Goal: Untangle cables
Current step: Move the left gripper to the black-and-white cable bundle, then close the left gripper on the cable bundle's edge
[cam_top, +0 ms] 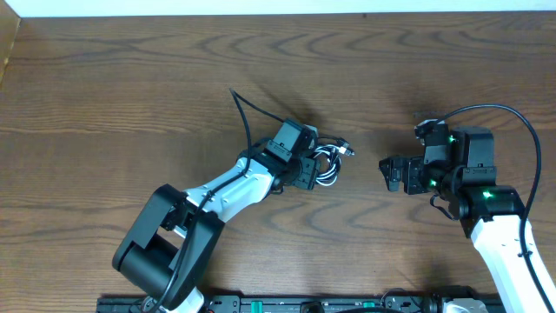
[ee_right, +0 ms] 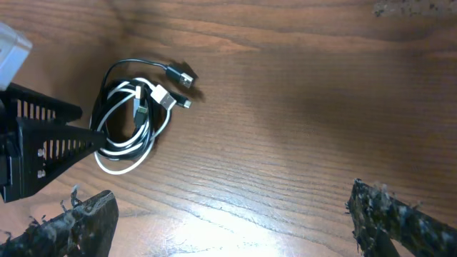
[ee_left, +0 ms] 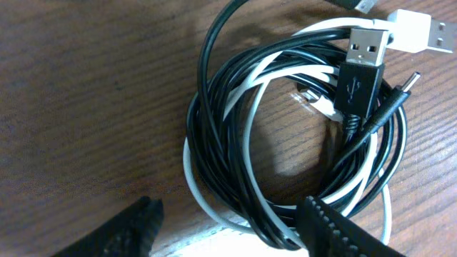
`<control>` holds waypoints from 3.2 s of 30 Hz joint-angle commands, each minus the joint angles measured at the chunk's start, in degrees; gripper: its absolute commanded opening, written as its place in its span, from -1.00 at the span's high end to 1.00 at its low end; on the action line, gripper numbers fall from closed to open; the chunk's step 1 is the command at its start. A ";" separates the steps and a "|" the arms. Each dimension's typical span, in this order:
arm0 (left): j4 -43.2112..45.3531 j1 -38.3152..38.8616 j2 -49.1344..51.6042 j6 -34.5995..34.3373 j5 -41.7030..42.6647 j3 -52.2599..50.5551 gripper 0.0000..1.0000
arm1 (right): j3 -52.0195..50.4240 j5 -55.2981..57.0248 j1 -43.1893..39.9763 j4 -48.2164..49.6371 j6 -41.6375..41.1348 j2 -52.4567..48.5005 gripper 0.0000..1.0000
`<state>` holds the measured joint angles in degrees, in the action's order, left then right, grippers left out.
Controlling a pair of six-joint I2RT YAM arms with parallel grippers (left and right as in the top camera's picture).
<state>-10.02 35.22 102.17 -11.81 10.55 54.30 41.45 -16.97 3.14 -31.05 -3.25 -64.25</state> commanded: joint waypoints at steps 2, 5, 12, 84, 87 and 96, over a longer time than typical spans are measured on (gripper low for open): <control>0.11 1.38 0.83 0.09 -1.18 0.79 -0.11 | 1.03 -0.57 0.20 -0.04 -1.01 0.04 -0.99; -0.07 1.97 0.83 0.09 -1.18 0.66 0.09 | 1.03 -0.57 0.20 -0.07 -1.03 0.04 -0.98; -2.05 2.75 0.83 0.07 -1.16 0.04 0.31 | 1.03 -0.57 0.20 -0.50 -1.46 0.04 -0.98; 2.21 2.82 2.23 9.53 -0.31 0.02 0.31 | 0.87 -5.95 0.35 -2.21 -2.54 -3.58 -0.99; 2.19 2.86 3.21 8.24 -0.28 0.02 0.31 | 0.87 -5.95 0.35 -2.19 -2.51 -3.58 -0.99; 2.23 2.84 3.67 8.09 -0.28 0.04 0.73 | 0.87 -5.92 0.35 -2.19 -2.51 -3.58 -0.99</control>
<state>-7.27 37.93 105.12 -3.25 10.61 55.00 41.45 -22.31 3.14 -33.21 -5.43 -67.77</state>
